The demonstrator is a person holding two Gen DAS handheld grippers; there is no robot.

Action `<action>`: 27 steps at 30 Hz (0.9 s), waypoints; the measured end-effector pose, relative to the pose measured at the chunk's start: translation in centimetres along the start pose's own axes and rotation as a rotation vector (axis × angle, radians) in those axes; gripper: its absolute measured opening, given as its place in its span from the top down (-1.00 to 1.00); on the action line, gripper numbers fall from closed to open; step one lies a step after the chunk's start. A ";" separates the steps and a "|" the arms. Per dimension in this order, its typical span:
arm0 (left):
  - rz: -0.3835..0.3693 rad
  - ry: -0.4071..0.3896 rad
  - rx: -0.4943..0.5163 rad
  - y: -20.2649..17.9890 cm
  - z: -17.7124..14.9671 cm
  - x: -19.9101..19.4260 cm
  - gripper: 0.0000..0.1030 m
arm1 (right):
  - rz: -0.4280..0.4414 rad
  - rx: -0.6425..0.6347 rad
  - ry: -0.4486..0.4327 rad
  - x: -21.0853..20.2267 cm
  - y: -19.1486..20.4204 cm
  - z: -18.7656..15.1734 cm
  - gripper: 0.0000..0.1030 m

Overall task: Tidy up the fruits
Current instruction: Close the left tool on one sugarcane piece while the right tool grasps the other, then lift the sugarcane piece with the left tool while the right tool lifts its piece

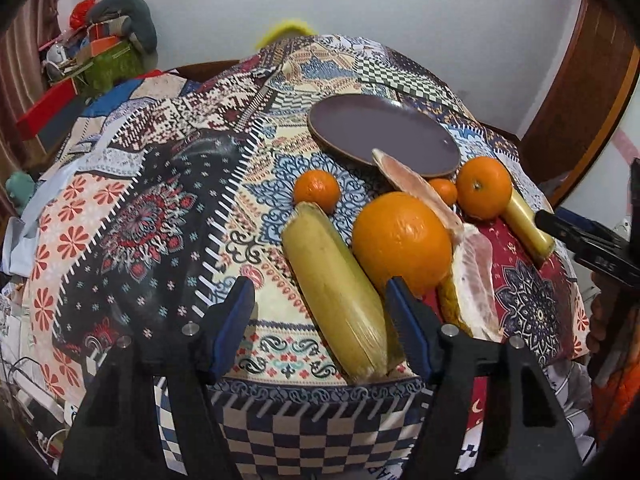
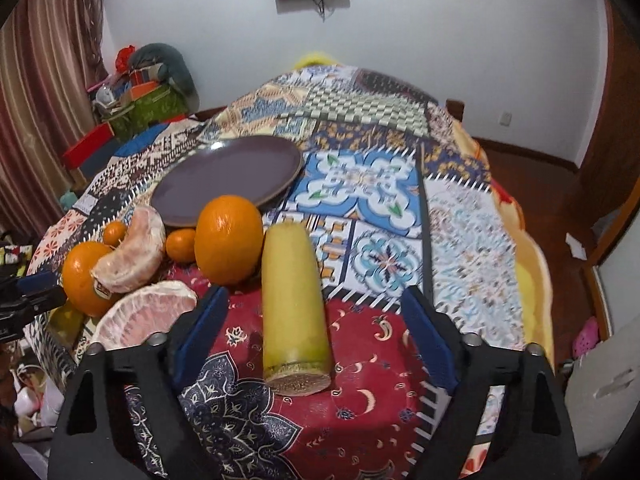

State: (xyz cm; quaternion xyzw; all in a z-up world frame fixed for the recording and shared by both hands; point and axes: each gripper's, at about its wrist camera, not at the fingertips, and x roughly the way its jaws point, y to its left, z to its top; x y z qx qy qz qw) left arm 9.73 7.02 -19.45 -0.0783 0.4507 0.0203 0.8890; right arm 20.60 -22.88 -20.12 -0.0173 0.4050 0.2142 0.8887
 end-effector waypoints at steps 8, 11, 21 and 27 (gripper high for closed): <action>-0.039 0.021 -0.046 0.2 -0.3 0.6 -0.31 | 0.055 0.006 0.075 2.3 0.0 -0.6 -0.05; -0.052 0.037 -0.038 -0.3 -0.4 0.8 -0.21 | 0.048 -0.014 0.069 2.3 0.4 -0.6 0.03; -0.050 0.057 0.002 -0.6 -0.5 1.4 0.12 | 0.074 0.004 0.077 1.9 0.3 -0.5 0.33; -0.018 0.048 -0.035 1.3 -0.4 1.2 0.24 | 0.079 0.005 0.078 1.2 0.7 -1.2 0.33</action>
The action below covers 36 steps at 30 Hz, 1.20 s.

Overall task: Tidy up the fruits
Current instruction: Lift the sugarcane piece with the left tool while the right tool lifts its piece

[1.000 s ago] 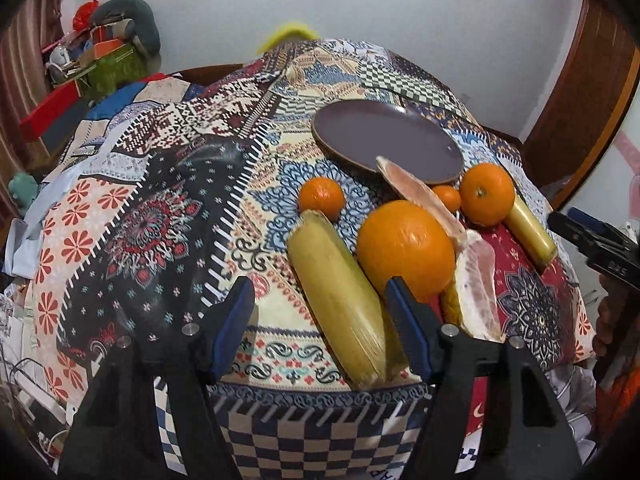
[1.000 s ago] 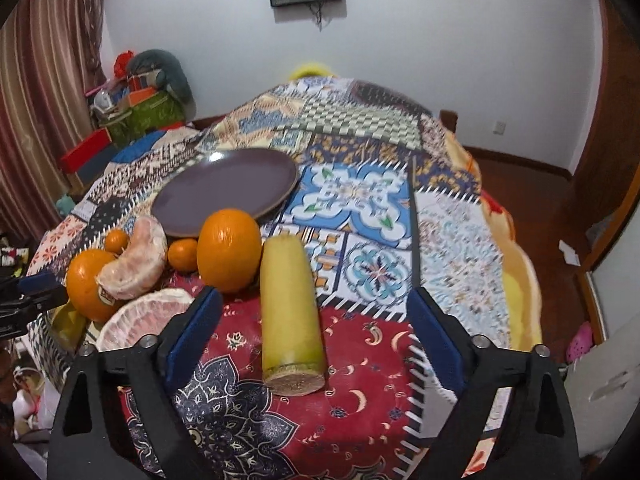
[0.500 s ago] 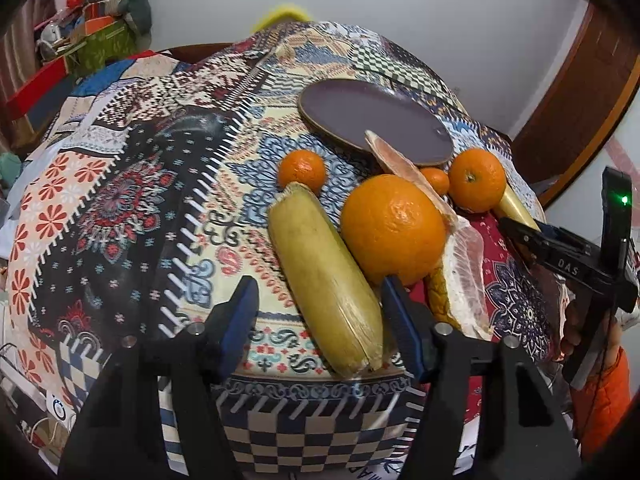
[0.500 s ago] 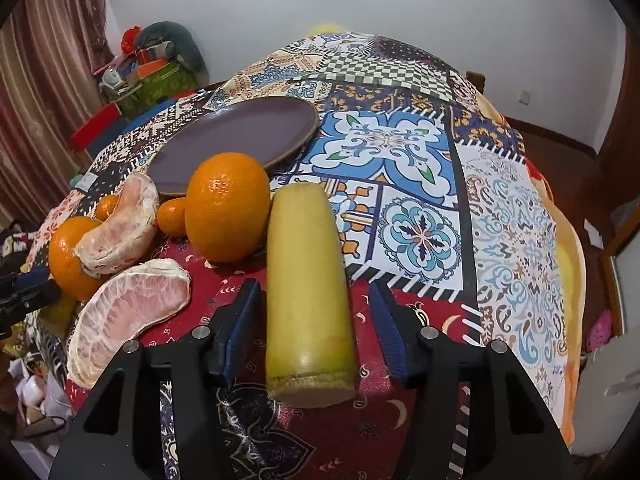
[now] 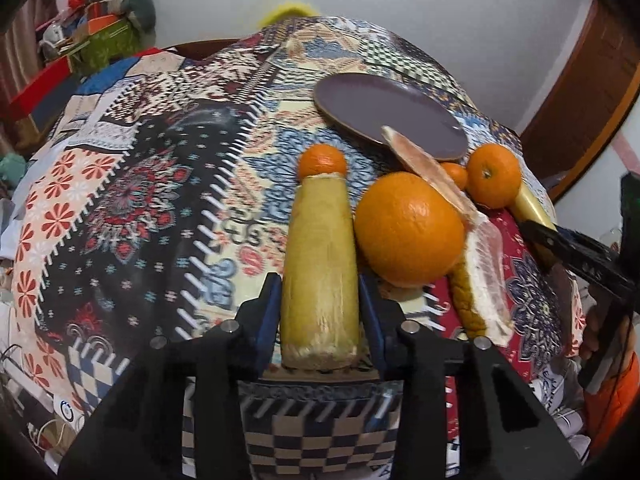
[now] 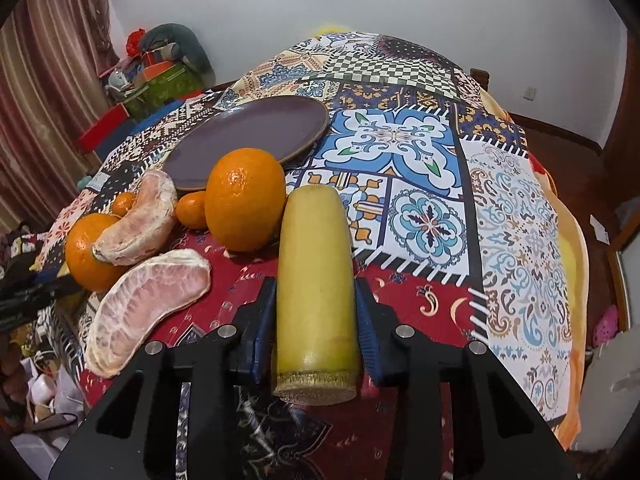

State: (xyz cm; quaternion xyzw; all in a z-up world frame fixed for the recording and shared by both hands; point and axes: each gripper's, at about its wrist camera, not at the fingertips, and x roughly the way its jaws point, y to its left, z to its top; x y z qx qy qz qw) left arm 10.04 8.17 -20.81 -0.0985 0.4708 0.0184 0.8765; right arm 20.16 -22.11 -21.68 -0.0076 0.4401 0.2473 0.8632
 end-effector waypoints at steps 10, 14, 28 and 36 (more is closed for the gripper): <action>0.054 -0.001 0.001 1.2 1.0 0.4 0.24 | -0.012 -0.067 0.036 -1.0 1.4 -1.0 0.33; 0.061 0.002 0.021 1.1 1.6 0.9 0.24 | 0.015 -0.035 0.038 -0.7 1.0 -0.5 0.31; 0.051 -0.010 0.015 1.6 2.7 2.4 0.25 | 0.029 0.003 0.013 0.4 1.1 0.0 0.32; 0.104 -0.051 0.082 0.3 2.3 0.5 0.25 | 0.044 0.007 -0.020 -1.0 1.2 0.0 0.32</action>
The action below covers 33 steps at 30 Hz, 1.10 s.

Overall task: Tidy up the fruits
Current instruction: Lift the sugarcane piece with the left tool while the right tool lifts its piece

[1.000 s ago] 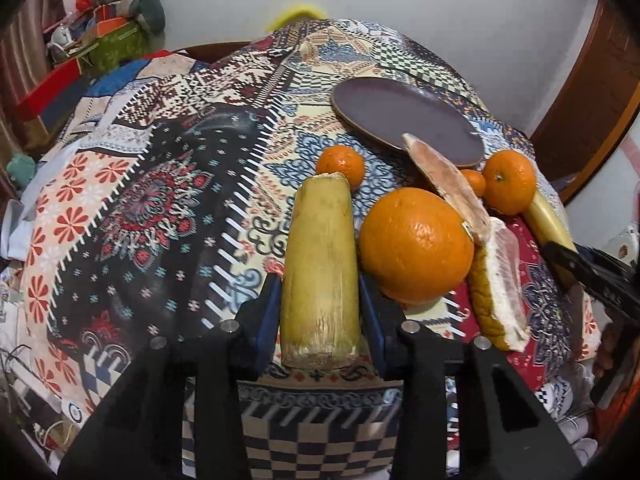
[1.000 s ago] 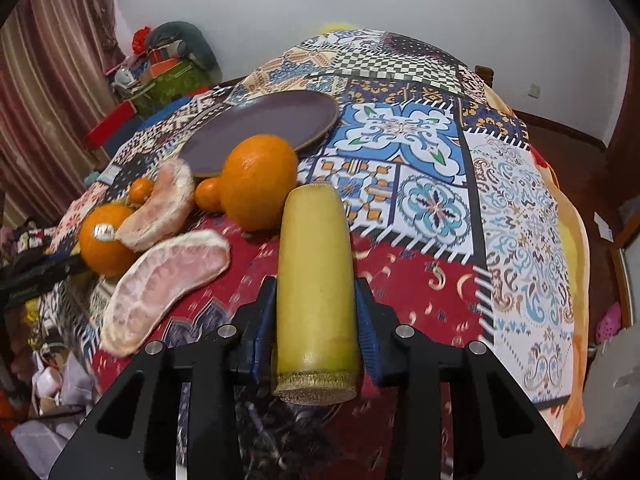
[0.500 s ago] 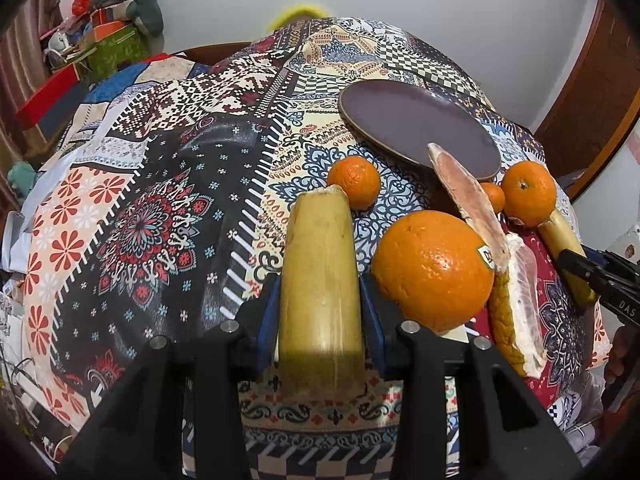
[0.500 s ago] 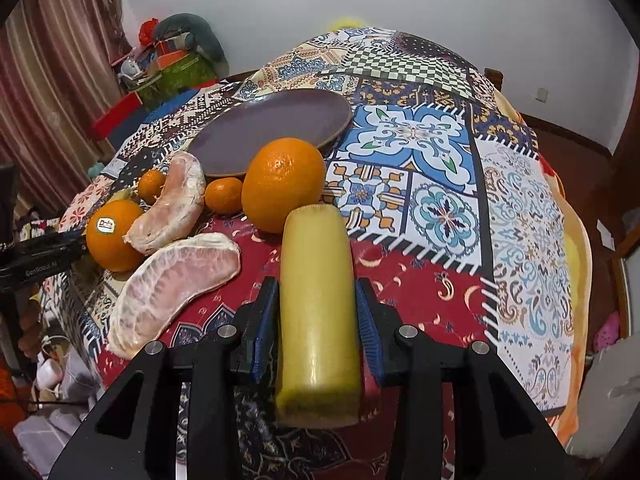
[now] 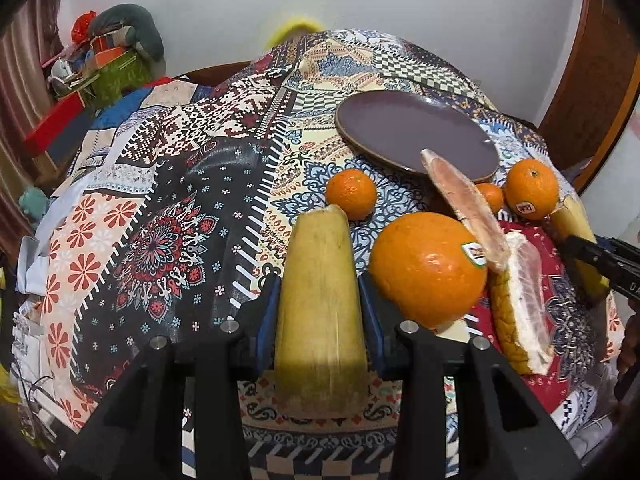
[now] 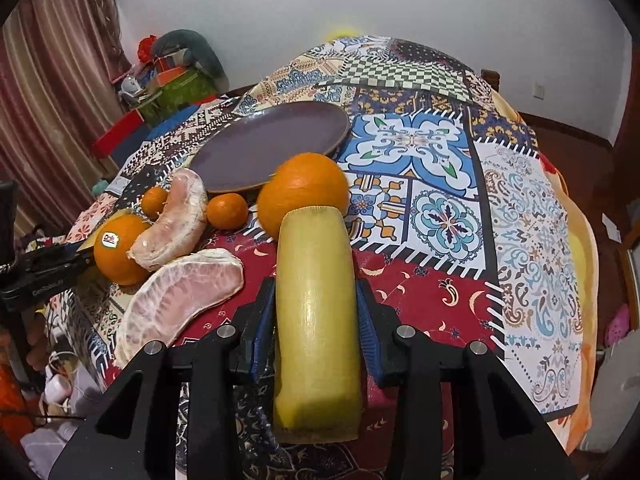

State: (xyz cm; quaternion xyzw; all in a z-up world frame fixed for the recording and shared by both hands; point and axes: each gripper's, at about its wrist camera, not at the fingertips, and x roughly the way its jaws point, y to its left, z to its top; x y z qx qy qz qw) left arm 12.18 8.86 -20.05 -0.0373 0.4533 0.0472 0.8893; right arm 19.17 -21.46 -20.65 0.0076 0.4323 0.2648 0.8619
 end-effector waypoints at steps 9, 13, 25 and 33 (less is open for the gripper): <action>0.001 -0.033 -0.039 0.9 0.4 -1.7 0.25 | 0.011 0.005 -0.016 -0.7 0.0 -0.1 0.32; 0.003 -0.063 -0.036 0.8 0.8 -2.8 0.25 | 0.005 -0.008 -0.039 -1.6 0.3 0.3 0.32; -0.032 -0.174 -0.004 -0.6 4.3 -5.1 0.25 | -0.007 -0.055 -0.136 -3.6 1.4 3.0 0.33; -0.061 -0.233 0.006 -1.6 7.1 -5.8 0.25 | -0.010 -0.083 -0.207 -5.0 1.9 5.4 0.33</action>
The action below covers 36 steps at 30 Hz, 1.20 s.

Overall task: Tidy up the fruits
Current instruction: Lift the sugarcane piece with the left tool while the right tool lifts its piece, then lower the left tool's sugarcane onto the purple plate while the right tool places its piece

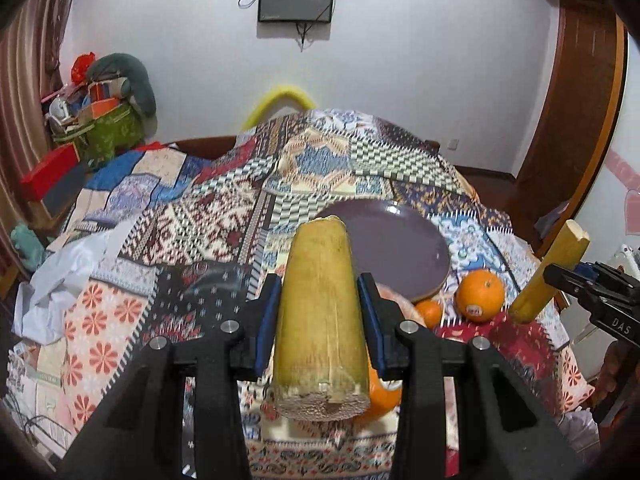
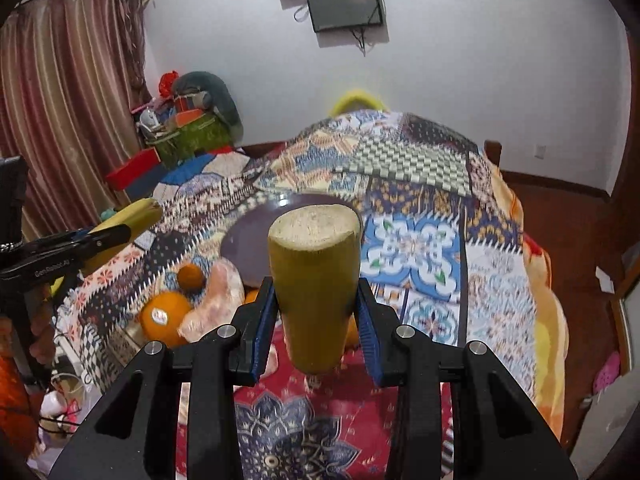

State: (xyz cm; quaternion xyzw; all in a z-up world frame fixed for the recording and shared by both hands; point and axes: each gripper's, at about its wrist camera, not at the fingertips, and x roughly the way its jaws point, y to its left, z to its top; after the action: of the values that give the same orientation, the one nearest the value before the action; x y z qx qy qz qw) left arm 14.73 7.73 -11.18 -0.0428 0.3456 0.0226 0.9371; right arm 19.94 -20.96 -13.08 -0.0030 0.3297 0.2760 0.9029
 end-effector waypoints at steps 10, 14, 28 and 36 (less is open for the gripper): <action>-0.025 -0.042 0.015 -1.0 3.2 1.0 0.25 | -0.005 -0.029 -0.077 -0.1 0.0 3.1 0.33; -0.033 -0.047 0.018 -1.4 4.4 2.0 0.25 | -0.005 -0.037 -0.082 0.8 -0.2 3.9 0.33; -0.032 0.024 0.029 -1.0 6.8 8.9 0.25 | 0.036 -0.048 -0.023 6.5 -1.2 5.2 0.33; -0.029 0.120 0.056 -1.2 7.0 13.8 0.25 | 0.048 -0.102 0.047 9.8 -1.4 5.2 0.33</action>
State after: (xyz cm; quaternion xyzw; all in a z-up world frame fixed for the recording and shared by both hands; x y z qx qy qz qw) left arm 29.78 7.36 -14.74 -0.0229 0.4009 -0.0031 0.9158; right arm 29.89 -16.31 -15.09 -0.0475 0.3364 0.3136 0.8867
